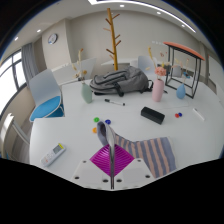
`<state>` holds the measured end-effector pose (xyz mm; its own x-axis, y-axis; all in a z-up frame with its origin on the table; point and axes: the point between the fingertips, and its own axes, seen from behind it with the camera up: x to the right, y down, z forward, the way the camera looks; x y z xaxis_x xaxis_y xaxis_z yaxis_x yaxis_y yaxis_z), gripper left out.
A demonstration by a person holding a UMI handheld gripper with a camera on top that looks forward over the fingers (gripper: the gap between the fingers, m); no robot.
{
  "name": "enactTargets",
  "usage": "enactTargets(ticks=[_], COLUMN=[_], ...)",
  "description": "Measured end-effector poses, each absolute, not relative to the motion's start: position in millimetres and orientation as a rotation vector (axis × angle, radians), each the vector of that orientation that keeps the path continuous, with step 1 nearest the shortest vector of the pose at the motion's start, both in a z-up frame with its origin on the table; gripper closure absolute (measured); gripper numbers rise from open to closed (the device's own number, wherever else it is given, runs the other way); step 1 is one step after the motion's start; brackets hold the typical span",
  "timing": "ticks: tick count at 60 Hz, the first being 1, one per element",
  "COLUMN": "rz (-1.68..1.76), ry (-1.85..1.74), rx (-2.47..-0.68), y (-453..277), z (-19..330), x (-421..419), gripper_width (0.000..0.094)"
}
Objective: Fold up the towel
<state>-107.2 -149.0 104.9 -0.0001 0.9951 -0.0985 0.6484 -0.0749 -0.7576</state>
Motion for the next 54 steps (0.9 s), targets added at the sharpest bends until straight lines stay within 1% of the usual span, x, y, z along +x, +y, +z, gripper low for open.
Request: enactTargets(ticks=[5,12,20,28,29,30,31,32,33,35,36,37,38,40,42,46,54], rz=[0.858,0.801,0.715,0.659,0.659,0.654,0.647,0.636,0.62,0.592,0.583,0.577,0.571,0.571,0.587,0.616,0.625], ry=[-1.654,-1.597,-1.581,-1.593,-1.599,-1.608,-1.617,-1.622,-1.62,-1.615,-1.616,-1.618,-1.618,-1.619,-1.632,-1.665,-1.685], rx=[-1.748,-1.738,-1.781,-1.854,-1.861,-1.865,-1.869,-1.872,-1.872,-1.856,-1.839,-1.822,-1.808,-1.792,-1.782,-1.755,-1.681], y=[-105.9,-39.9,22.7,54.1,54.9,55.9,57.4,59.7,63.7,67.9,70.7,71.8,72.3,68.8,62.0,39.1,-2.0], z=[123.0,126.8,95.2,51.3,47.0,43.3,40.3,38.4,38.0,42.2,45.9,50.2,55.3,67.0,79.8,113.4,187.9], x=[-107.9,-110.8,-111.1,-104.6,-104.1,-103.4,-102.5,-101.5,-100.3,-96.6,-96.0,-95.1,-93.2,-87.6,-85.3,-62.4,-19.8], gripper_width=[0.0922,0.0917,0.0912,0.0909,0.0894,0.0849,0.0775,0.0648,0.0488,0.0131,0.0083,0.013,0.0151,0.0135,0.0078,0.0089,0.008])
